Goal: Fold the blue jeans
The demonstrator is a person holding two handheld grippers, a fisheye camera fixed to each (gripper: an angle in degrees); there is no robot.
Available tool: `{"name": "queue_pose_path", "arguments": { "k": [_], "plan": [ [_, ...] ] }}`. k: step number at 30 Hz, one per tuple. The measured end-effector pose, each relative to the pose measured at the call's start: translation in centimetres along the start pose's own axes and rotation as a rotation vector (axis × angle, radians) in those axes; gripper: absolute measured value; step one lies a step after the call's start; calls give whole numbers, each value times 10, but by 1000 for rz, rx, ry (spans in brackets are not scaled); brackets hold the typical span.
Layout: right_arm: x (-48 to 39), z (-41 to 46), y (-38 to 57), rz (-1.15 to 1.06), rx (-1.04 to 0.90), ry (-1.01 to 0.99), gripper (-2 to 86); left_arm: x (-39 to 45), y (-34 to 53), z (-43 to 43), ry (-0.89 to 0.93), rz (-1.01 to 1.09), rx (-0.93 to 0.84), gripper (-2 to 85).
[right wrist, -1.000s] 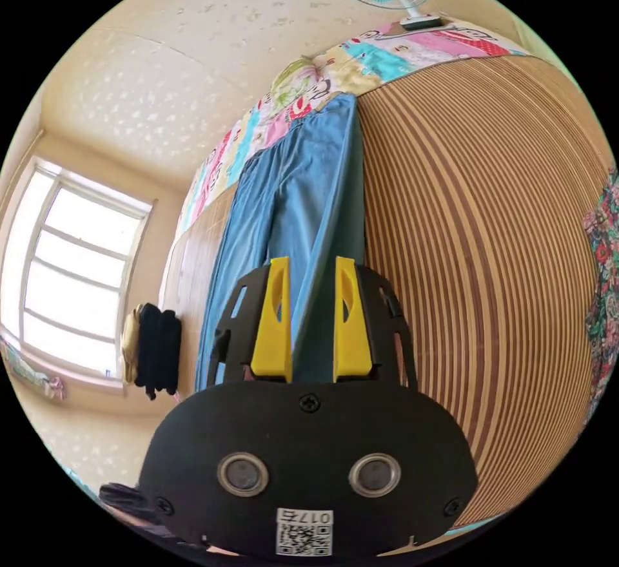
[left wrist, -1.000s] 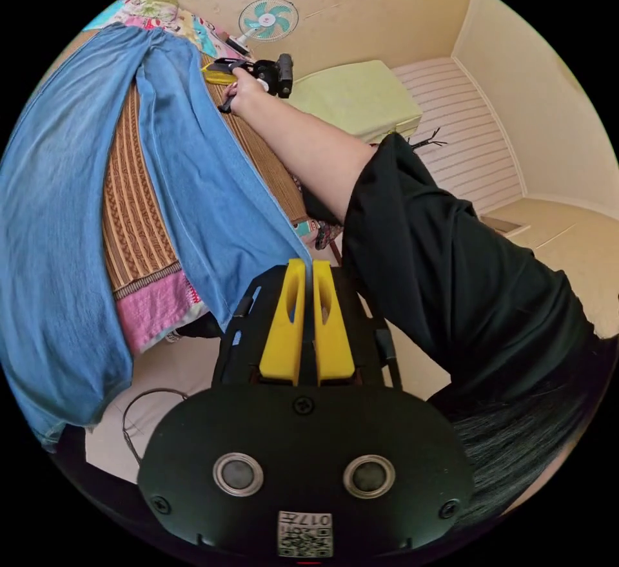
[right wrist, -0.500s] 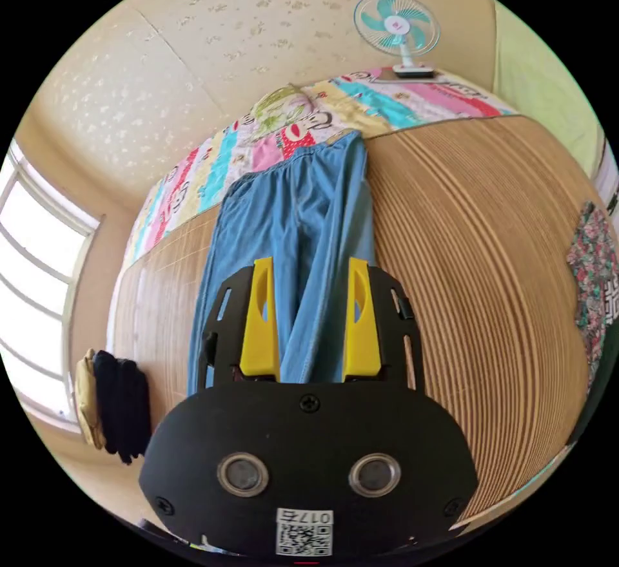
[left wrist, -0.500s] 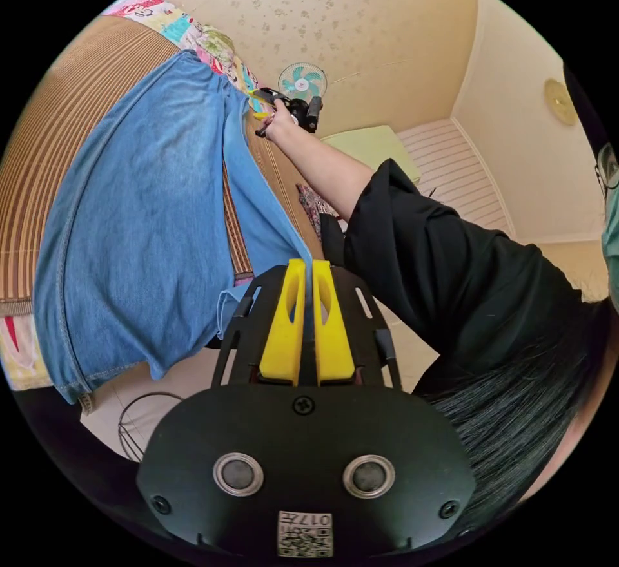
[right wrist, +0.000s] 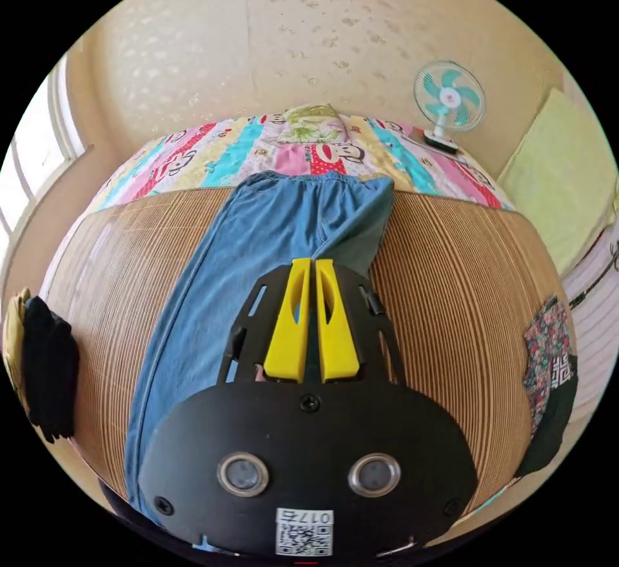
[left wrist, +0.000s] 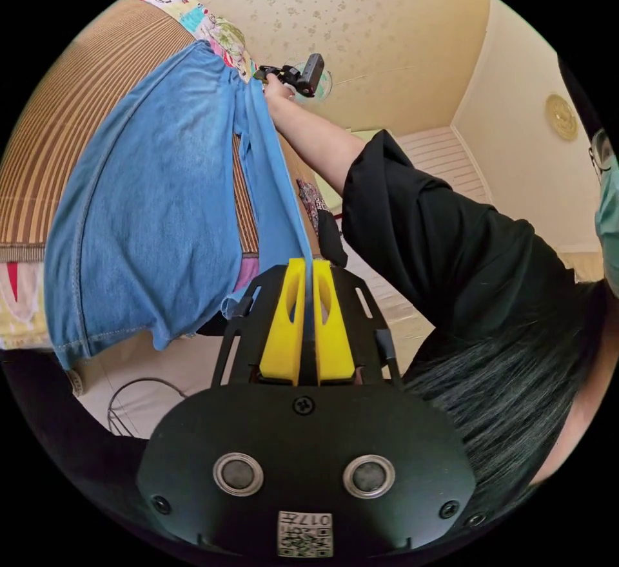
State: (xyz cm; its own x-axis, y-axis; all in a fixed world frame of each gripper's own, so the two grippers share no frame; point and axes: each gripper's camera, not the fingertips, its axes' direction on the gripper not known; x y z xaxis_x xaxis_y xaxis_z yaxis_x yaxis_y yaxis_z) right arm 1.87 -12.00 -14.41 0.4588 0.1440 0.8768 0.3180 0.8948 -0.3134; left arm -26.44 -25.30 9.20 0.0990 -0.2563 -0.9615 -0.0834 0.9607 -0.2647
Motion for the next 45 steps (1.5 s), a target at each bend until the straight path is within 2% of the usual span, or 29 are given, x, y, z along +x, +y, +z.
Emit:
{"name": "queue_pose_path", "arguments": {
  "k": [3,4,7,9,12,15,18,20,22,23,24,26,29,31,33,35,37,41,45],
  "plan": [
    [-92,11,-15,-193,-6,-44,22,-7,11,-25,-39,-37,40,-3],
    [-124,21,-15,-230,-31,-135,27,-13,17,-38,-59,-66,56,-1],
    [-173,63,-6,-192,-215,-418,51,-31,37,-77,-157,-157,91,11],
    [-180,72,12,-157,-248,-466,66,-41,49,-100,-281,-212,122,32],
    [-169,45,58,-222,-199,-391,79,-59,56,-124,-418,-274,127,78],
    [-124,-5,132,-260,-182,-341,94,-68,43,-130,-413,-231,168,99],
    [-59,-63,218,-223,-148,-356,107,-73,5,-110,-405,-133,124,115],
    [-8,-89,285,-101,-175,-407,120,-75,-19,-92,-436,-74,99,119],
    [12,-93,328,-25,-243,-495,119,-84,-47,-62,-487,-44,40,110],
    [19,-106,354,-10,-198,-563,104,-87,-52,-54,-501,-48,21,97],
    [21,-112,364,-6,-186,-589,92,-90,-57,-44,-532,-62,5,72],
    [14,-119,392,-55,-281,-649,37,-86,-55,-39,-577,-80,-6,18],
    [36,-162,416,-39,-265,-636,24,-78,-34,-28,-391,-62,-111,5],
    [63,-186,432,8,-271,-723,22,-73,0,-17,-225,-64,-218,5],
    [89,-197,449,10,-347,-786,23,-77,28,-9,-263,-135,-318,13],
    [117,-207,464,45,-414,-644,31,-79,54,-12,-382,-209,-334,33],
    [133,-220,458,86,-370,-537,46,-73,71,-28,-429,-226,-231,45],
    [120,-235,394,24,-212,-452,80,-58,59,-40,-376,-168,-111,59],
    [94,-205,331,-3,-160,-524,81,-38,22,-15,-447,-59,-102,66]
  ]
}}
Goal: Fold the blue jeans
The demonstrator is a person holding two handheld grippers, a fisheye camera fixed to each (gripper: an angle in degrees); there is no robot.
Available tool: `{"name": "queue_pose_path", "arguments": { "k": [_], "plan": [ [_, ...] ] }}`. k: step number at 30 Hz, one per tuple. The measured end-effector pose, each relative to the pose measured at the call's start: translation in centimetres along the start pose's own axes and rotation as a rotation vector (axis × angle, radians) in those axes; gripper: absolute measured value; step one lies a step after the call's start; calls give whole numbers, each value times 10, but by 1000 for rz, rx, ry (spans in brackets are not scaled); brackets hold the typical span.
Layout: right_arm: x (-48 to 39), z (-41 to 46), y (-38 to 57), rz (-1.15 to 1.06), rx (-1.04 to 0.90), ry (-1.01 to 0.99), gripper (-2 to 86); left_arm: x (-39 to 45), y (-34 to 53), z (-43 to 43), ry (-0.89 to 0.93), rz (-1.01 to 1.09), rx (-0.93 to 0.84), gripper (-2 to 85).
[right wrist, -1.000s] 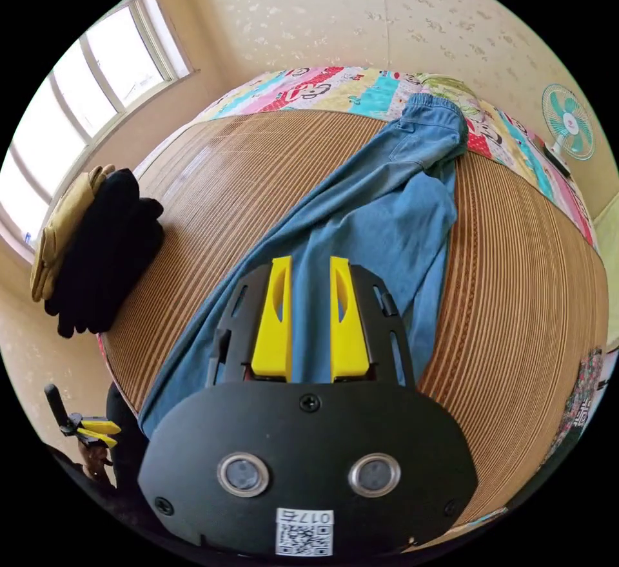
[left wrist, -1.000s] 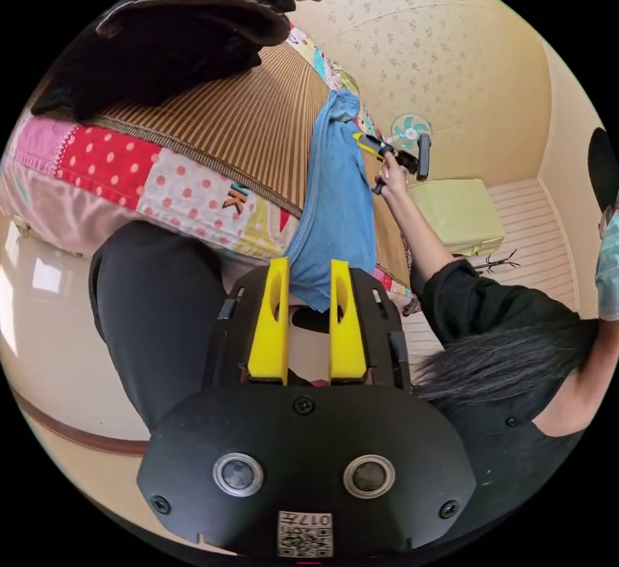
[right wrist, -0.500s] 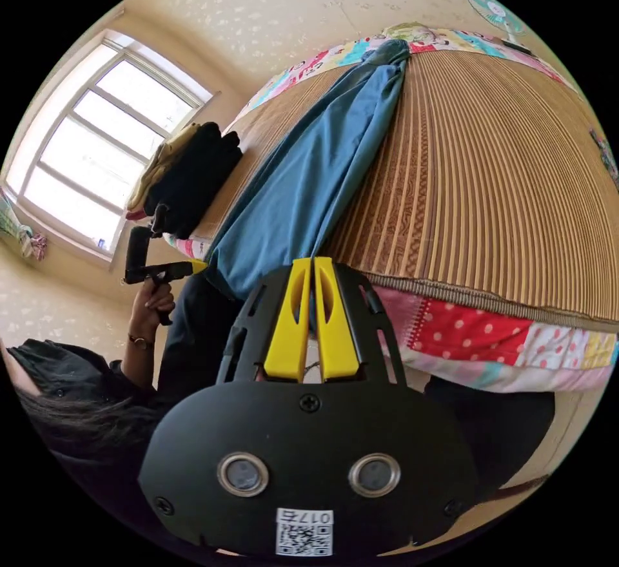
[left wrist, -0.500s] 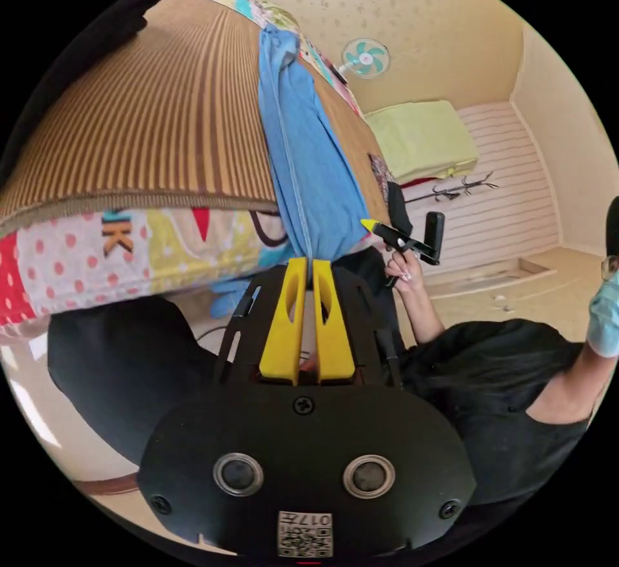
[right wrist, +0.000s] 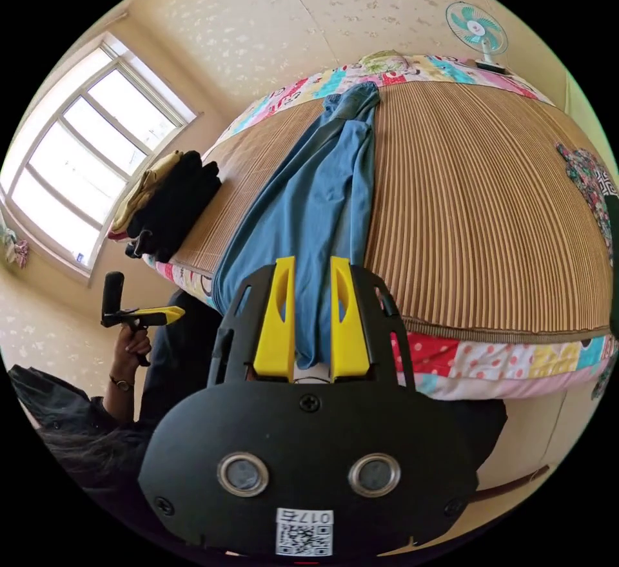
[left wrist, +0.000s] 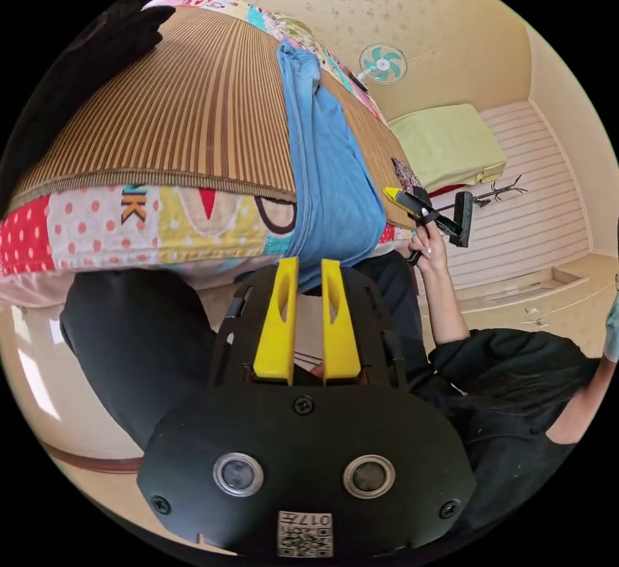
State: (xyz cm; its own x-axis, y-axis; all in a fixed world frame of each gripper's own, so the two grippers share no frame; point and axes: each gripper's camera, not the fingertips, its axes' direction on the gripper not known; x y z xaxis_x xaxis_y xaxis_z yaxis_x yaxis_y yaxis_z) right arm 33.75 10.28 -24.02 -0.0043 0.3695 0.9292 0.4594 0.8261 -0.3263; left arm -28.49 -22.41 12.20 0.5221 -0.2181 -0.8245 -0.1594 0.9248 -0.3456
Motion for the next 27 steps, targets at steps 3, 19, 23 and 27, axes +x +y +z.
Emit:
{"name": "queue_pose_path", "arguments": {
  "k": [3,19,23,27],
  "plan": [
    [10,44,-40,73,-101,-18,75,13,-22,13,-69,19,108,76],
    [66,-40,-58,193,-48,-36,17,-30,-23,44,298,-119,2,5],
    [61,-74,-61,164,73,-160,50,-21,-21,22,225,-79,89,55],
    [65,-77,-67,216,13,-169,92,-8,-44,38,182,-34,34,108]
  ]
}}
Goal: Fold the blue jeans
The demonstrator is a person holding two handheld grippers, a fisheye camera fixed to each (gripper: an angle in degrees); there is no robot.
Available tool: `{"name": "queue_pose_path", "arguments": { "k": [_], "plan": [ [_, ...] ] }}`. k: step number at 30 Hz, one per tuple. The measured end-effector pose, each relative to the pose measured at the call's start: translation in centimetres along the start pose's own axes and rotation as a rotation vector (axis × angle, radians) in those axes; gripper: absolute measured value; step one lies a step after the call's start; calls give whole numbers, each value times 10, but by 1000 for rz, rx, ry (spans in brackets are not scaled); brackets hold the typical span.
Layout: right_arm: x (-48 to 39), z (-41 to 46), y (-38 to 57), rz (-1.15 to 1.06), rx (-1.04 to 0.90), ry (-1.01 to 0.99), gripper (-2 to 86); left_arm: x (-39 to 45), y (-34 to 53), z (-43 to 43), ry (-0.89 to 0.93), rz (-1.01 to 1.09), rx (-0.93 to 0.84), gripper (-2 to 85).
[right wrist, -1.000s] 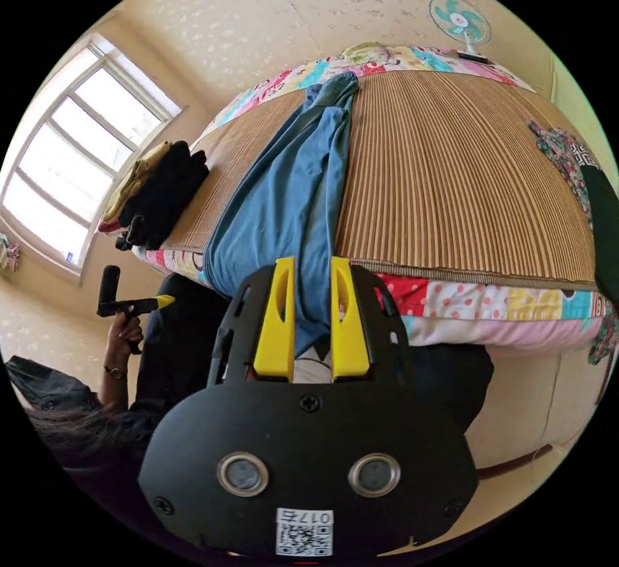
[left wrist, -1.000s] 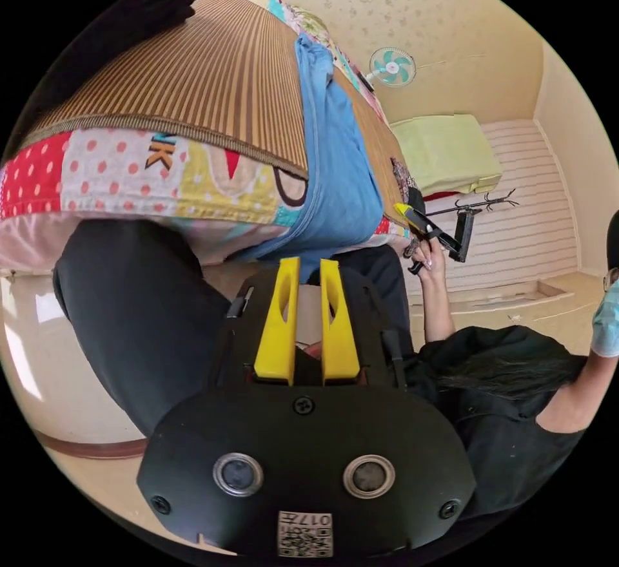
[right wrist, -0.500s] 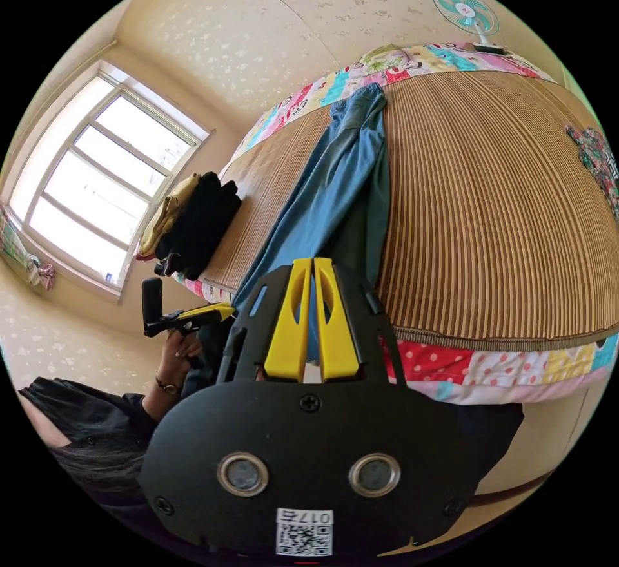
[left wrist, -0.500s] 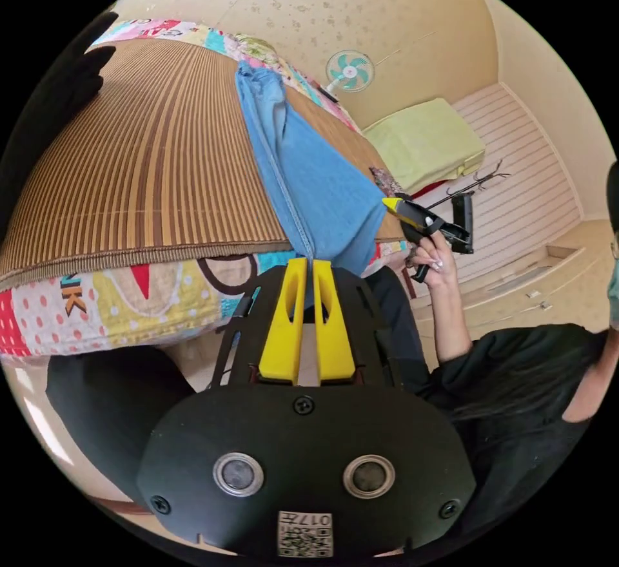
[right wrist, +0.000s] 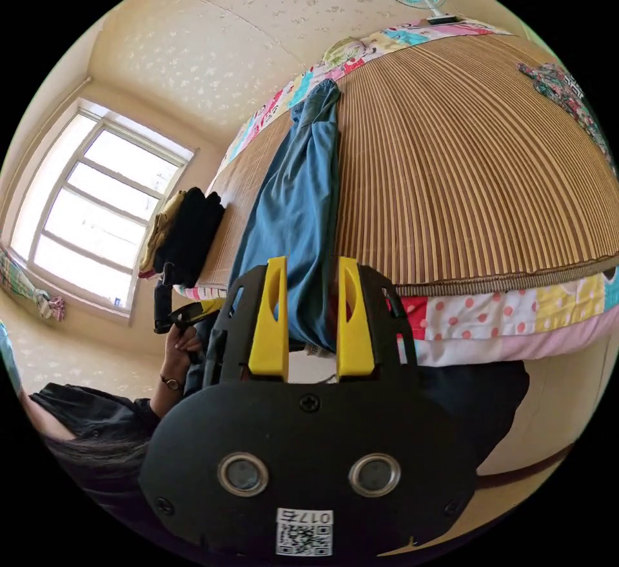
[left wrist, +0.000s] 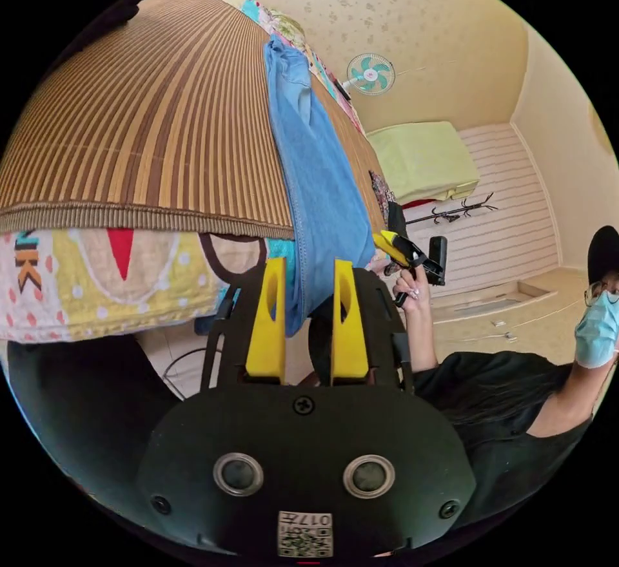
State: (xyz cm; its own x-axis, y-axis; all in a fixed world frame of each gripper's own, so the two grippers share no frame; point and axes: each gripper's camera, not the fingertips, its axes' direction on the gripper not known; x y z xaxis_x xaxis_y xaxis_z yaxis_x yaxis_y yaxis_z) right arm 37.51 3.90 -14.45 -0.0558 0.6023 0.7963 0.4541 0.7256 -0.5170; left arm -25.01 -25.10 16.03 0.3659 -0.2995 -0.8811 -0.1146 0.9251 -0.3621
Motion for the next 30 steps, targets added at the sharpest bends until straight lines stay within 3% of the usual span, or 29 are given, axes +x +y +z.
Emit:
{"name": "queue_pose_path", "arguments": {
  "k": [3,9,13,20,24,26,30],
  "plan": [
    [-6,20,10,-25,-81,-34,85,1,-4,35,18,-5,-81,101],
    [-43,24,52,-75,23,23,75,15,23,46,-90,5,-48,94],
    [-50,58,49,-82,-64,108,37,11,31,56,-94,-32,-80,23],
    [-86,22,27,-151,-274,154,31,16,42,34,-25,30,-197,28],
    [-78,15,6,-93,-208,143,68,12,39,20,-38,11,-76,107],
    [-78,-4,-13,-80,-86,45,85,21,32,11,-31,41,8,111],
    [-67,14,-57,-31,-107,-13,109,24,3,33,-163,49,31,115]
  ]
}}
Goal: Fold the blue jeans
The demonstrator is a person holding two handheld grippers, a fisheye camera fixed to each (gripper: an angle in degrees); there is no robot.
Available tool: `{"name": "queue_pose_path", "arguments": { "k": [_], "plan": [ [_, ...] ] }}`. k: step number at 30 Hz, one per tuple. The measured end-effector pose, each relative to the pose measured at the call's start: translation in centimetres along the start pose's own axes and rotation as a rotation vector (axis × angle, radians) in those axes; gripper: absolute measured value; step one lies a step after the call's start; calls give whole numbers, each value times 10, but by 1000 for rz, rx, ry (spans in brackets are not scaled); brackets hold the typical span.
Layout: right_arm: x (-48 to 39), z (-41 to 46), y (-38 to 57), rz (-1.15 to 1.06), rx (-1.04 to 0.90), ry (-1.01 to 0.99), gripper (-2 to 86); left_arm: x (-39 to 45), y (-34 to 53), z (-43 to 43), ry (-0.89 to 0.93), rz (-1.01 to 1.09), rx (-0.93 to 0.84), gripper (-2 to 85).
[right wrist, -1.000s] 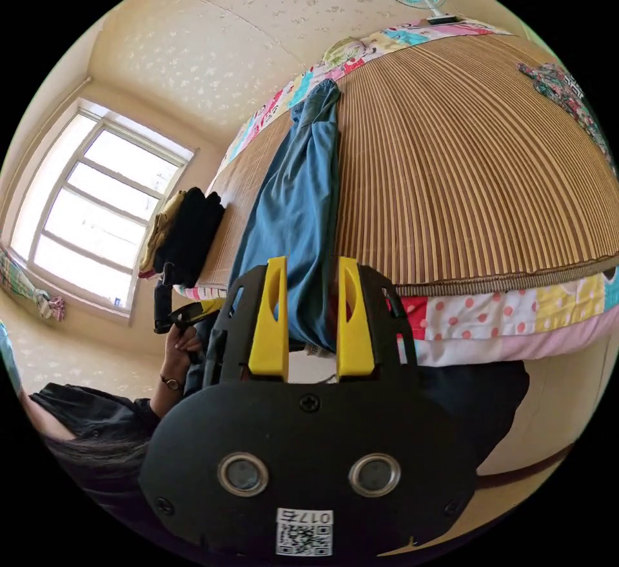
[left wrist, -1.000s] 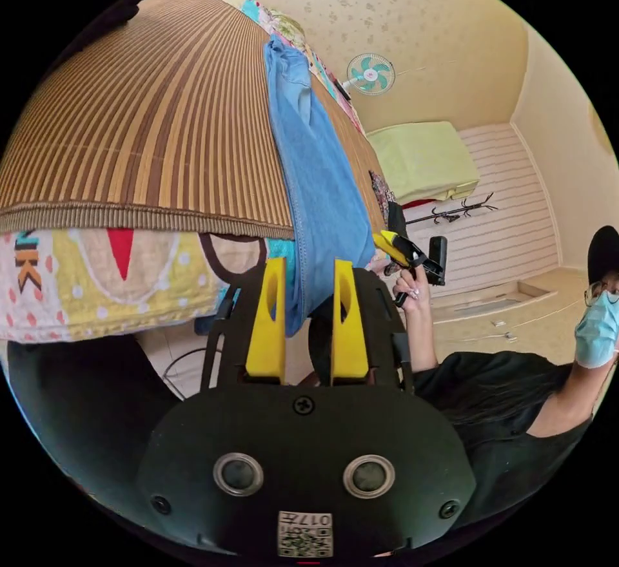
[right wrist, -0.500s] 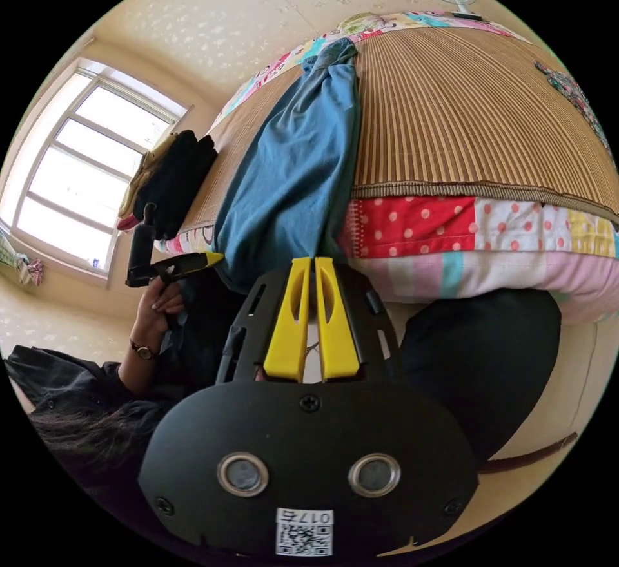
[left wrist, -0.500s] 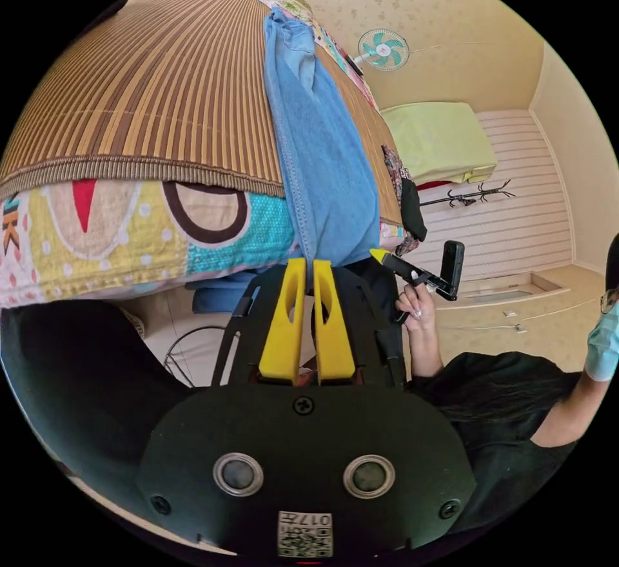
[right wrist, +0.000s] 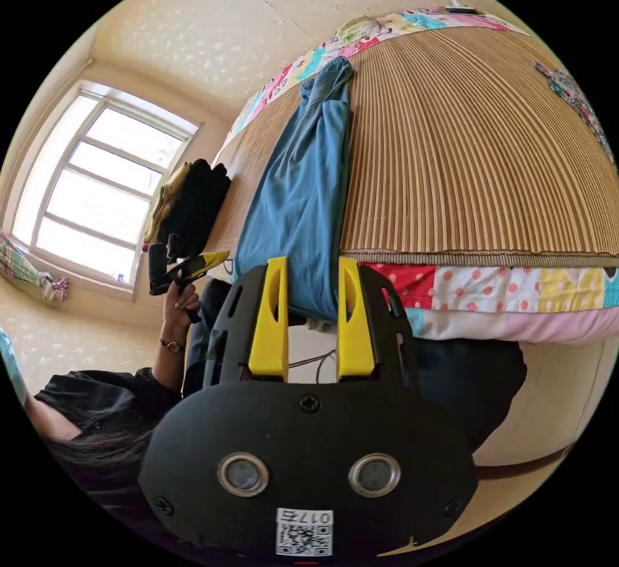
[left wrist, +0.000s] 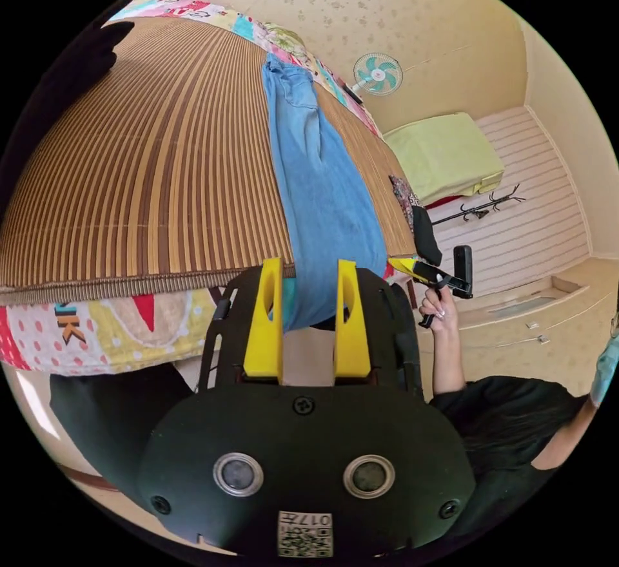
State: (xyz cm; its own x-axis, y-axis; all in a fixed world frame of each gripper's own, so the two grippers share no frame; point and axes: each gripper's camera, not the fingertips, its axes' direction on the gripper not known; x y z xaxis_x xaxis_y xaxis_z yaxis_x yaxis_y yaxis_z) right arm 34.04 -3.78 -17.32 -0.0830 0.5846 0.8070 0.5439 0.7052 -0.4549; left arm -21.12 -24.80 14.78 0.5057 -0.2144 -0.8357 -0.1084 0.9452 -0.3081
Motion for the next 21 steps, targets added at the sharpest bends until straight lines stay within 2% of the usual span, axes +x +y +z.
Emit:
{"name": "queue_pose_path", "arguments": {
  "k": [2,4,7,9,10,13,16,18,21],
  "plan": [
    [11,25,-15,48,-52,1,97,-4,-3,18,-24,-20,-29,106],
    [10,22,-9,52,-13,41,65,-3,13,22,18,-26,8,72],
    [11,38,9,25,-134,-99,26,1,42,54,18,-45,-146,12],
    [8,45,26,53,-185,-72,20,5,65,49,19,-46,-105,5],
    [0,43,37,33,-201,-60,21,6,76,47,14,-51,-120,5],
    [-12,16,51,7,-85,-77,36,7,89,48,-7,-57,-173,36],
    [-11,4,36,17,-12,-112,98,7,88,44,52,-37,-67,99],
    [-11,9,20,16,-12,-112,116,7,83,49,99,-8,-16,111],
    [-22,25,3,-20,-25,-116,125,7,77,74,76,4,-46,100]
  ]
}}
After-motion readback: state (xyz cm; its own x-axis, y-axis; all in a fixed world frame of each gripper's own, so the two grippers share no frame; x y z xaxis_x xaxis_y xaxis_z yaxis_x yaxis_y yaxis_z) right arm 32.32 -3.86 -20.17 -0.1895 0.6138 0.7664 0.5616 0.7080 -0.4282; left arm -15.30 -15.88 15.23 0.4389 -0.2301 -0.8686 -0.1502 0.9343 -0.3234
